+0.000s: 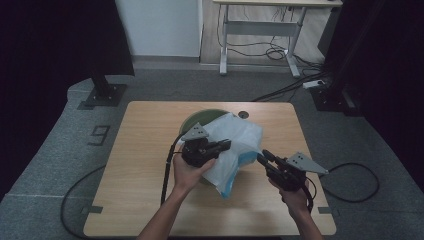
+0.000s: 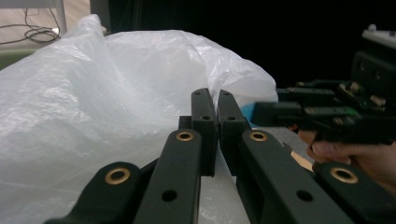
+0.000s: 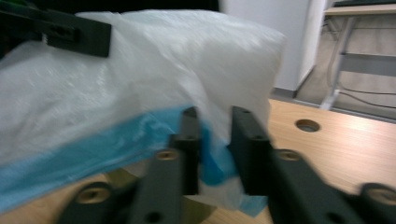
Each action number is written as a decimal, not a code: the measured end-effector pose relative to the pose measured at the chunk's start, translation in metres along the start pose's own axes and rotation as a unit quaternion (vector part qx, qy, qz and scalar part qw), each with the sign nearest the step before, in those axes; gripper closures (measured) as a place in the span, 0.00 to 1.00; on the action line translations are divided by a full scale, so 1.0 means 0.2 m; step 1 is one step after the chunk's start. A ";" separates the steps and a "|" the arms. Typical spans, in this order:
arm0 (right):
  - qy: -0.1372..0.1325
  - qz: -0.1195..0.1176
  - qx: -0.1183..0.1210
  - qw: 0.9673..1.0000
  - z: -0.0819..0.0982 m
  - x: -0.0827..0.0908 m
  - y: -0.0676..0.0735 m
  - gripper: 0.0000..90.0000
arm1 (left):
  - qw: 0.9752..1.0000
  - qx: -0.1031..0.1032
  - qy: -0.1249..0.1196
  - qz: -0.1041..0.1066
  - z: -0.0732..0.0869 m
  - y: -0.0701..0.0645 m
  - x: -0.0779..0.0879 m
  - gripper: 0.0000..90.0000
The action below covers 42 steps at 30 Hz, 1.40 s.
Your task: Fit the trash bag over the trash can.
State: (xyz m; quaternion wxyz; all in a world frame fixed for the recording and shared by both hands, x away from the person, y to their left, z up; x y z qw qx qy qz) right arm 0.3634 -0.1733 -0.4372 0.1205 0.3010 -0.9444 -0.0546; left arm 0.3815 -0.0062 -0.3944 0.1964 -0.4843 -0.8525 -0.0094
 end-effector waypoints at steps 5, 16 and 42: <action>0.000 0.004 0.004 1.000 0.03 0.06 0.02 0.67 | 0.999 0.028 -0.018 0.006 -0.02 0.05 0.04 0.99; 0.009 -0.016 0.013 1.000 0.11 0.04 0.10 0.65 | 0.999 0.037 -0.025 0.001 -0.02 0.08 0.07 0.99; -0.032 -0.031 0.015 0.999 -0.04 -0.12 0.16 0.95 | 0.998 0.059 -0.029 0.017 0.05 0.12 0.17 0.97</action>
Point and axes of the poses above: each handheld gripper's, and its own axes: x roughly backward along the jaws, z roughly out of its underside, y roughly to its left, the point moved 9 cm from there along -x, roughly forward along the jaws, and after that the axes turned 5 degrees about -x, right-handed, at the moved point
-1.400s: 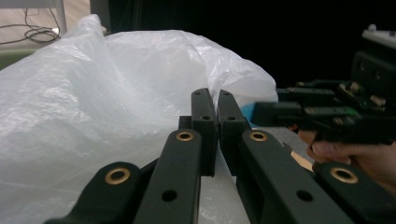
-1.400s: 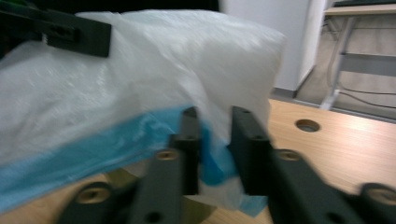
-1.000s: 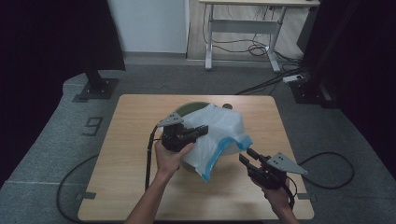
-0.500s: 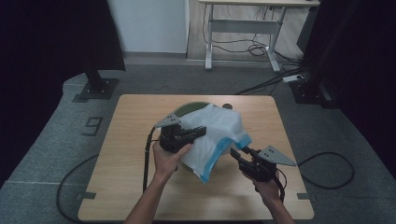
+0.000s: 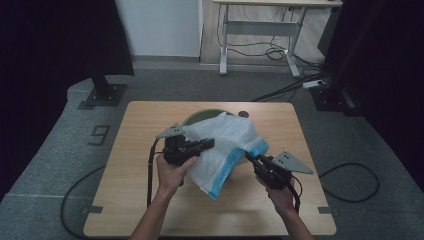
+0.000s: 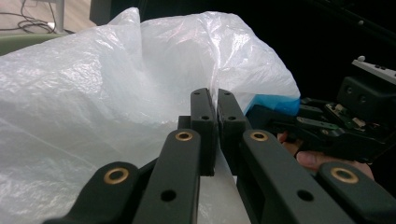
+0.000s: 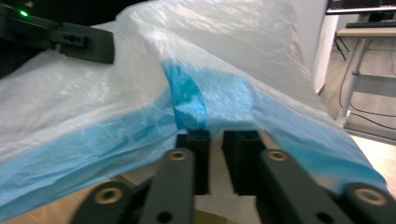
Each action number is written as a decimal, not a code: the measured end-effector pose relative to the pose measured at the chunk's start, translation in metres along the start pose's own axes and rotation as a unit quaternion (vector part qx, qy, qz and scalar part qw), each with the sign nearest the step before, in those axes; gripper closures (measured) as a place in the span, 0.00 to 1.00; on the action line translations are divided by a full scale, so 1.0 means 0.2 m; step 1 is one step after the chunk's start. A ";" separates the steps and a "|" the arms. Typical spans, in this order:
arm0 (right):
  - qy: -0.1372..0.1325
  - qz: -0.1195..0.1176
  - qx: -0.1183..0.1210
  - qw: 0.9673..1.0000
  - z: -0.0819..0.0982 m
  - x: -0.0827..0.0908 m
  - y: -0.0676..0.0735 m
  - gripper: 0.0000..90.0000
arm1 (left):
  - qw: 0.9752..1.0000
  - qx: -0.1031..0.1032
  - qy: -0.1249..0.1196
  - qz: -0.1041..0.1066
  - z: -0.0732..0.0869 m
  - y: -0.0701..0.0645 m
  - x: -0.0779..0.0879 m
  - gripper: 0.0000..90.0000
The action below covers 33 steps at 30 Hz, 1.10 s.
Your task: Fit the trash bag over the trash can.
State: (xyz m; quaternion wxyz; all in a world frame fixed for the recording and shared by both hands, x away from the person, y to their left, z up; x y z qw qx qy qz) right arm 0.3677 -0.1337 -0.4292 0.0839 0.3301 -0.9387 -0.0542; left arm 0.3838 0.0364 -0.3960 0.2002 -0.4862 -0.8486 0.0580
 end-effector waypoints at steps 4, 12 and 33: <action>0.004 0.003 0.000 1.000 -0.01 0.01 0.01 0.99 | 1.000 0.006 -0.007 -0.002 -0.01 0.01 0.01 0.97; 0.020 0.008 0.002 1.000 0.01 0.02 -0.01 0.99 | 0.999 0.016 -0.023 -0.016 -0.05 0.08 0.04 0.99; 0.024 0.079 0.002 0.997 -0.10 0.01 -0.21 0.99 | 0.995 0.029 -0.075 -0.062 -0.13 0.27 0.27 0.99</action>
Point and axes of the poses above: each handheld gripper's, and its own axes: x roughly backward along the jaws, z roughly out of its underside, y roughly to its left, the point moved 9 cm from there along -x, roughly forward along the jaws, and after that the axes turned 5 degrees about -x, right-handed, at the moved point
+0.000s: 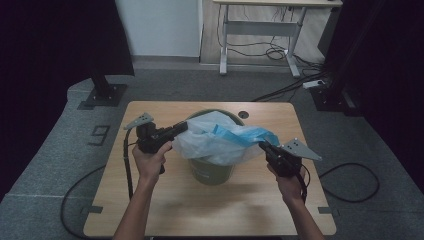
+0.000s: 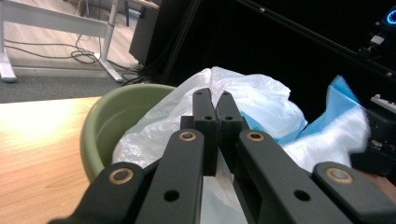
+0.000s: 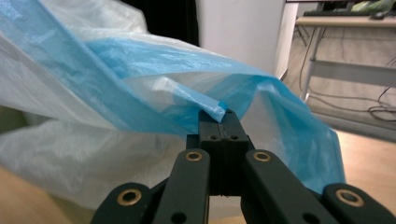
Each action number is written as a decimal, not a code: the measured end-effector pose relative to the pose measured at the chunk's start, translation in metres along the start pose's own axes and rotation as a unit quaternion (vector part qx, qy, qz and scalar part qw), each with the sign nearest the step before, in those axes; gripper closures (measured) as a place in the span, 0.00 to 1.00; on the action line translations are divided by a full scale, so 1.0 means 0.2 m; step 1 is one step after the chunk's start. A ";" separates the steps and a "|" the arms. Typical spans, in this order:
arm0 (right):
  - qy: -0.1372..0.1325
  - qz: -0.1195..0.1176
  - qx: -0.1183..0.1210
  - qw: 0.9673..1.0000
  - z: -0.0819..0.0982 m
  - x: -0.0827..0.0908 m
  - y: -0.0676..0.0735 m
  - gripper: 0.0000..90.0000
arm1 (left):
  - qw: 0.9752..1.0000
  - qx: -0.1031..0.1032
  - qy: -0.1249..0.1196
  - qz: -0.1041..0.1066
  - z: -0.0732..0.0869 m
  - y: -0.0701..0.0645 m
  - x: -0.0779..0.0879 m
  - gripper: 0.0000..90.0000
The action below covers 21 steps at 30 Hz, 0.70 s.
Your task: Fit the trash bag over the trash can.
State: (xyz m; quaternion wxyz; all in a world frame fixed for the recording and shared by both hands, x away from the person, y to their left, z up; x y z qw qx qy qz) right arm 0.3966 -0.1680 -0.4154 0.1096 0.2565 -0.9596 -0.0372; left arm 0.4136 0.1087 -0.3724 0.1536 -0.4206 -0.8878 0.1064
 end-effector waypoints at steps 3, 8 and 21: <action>-0.009 0.004 0.015 1.000 -0.04 0.01 0.00 0.99 | 1.000 0.003 -0.007 -0.003 -0.01 0.02 0.03 0.99; -0.017 0.011 0.012 1.000 -0.08 0.02 -0.03 0.99 | 1.000 0.010 -0.019 0.004 -0.01 0.03 0.04 0.99; -0.038 0.032 0.001 0.999 -0.13 0.07 -0.14 0.99 | 1.000 0.005 -0.009 0.021 0.01 -0.01 0.00 0.99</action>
Point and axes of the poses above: each handheld gripper's, and its own axes: x roughly backward along the jaws, z roughly out of its underside, y roughly to its left, the point moved 9 cm from there along -x, roughly forward along the jaws, and after that the axes turned 5 degrees about -x, right-handed, at the moved point
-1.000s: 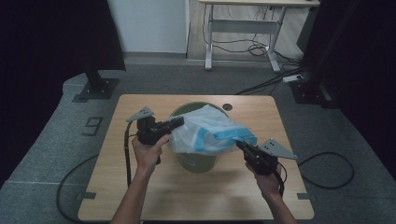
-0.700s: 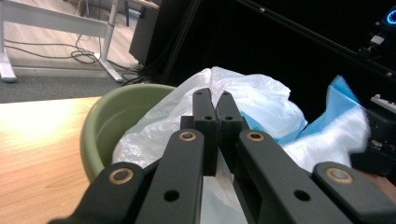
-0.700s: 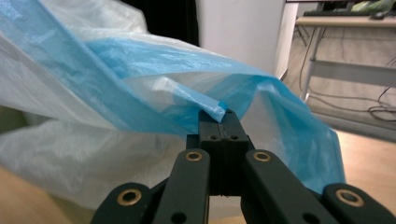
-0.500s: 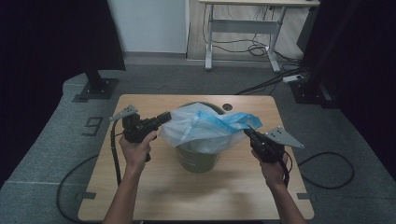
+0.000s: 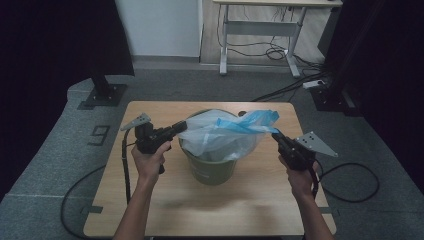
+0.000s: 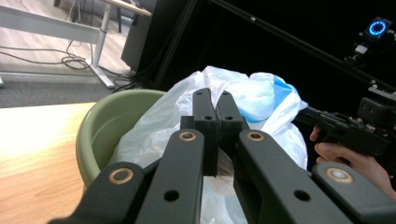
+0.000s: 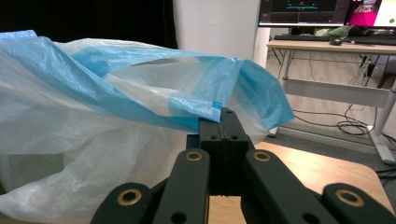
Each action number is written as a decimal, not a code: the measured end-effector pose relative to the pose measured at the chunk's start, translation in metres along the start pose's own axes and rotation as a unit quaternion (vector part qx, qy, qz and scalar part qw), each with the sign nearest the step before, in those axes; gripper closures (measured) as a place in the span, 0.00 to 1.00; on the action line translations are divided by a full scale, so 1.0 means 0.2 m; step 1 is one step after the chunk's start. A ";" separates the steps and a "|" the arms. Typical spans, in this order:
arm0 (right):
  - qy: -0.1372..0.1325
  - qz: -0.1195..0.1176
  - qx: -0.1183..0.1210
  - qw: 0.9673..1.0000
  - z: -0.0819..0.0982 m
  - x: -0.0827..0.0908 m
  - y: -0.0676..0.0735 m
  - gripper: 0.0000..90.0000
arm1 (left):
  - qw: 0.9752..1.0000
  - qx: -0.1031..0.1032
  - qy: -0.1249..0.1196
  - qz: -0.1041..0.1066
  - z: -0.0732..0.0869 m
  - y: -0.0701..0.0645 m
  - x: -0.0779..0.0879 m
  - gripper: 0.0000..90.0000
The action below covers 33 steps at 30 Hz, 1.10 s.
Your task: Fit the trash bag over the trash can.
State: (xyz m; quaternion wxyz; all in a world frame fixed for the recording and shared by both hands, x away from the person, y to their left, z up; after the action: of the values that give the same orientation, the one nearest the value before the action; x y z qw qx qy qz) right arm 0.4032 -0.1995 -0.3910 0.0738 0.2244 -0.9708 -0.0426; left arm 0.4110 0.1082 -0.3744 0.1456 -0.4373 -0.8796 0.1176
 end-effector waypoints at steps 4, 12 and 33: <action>0.009 -0.022 -0.002 1.000 0.05 0.04 0.04 0.99 | 1.000 -0.005 0.008 0.001 0.05 0.00 0.05 0.99; 0.040 -0.078 -0.001 0.996 0.23 0.11 0.15 0.99 | 1.000 -0.018 0.023 -0.002 0.16 0.01 0.15 0.99; 0.111 -0.111 -0.010 0.988 0.57 0.06 0.20 0.99 | 0.998 0.014 0.065 -0.020 0.38 0.16 0.14 0.99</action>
State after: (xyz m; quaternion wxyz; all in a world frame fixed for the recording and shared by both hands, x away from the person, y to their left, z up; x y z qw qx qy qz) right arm 0.3566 -0.1640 -0.4969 0.1785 0.3330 -0.9252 -0.0354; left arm 0.3906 0.1435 -0.4517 0.2108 -0.4239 -0.8753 0.0983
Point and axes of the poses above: each handheld gripper's, and its own axes: x roughly backward along the jaws, z roughly out of its underside, y roughly to its left, the point moved 9 cm from there along -x, roughly forward along the jaws, and after that the axes turned 5 degrees about -x, right-handed, at the moved point
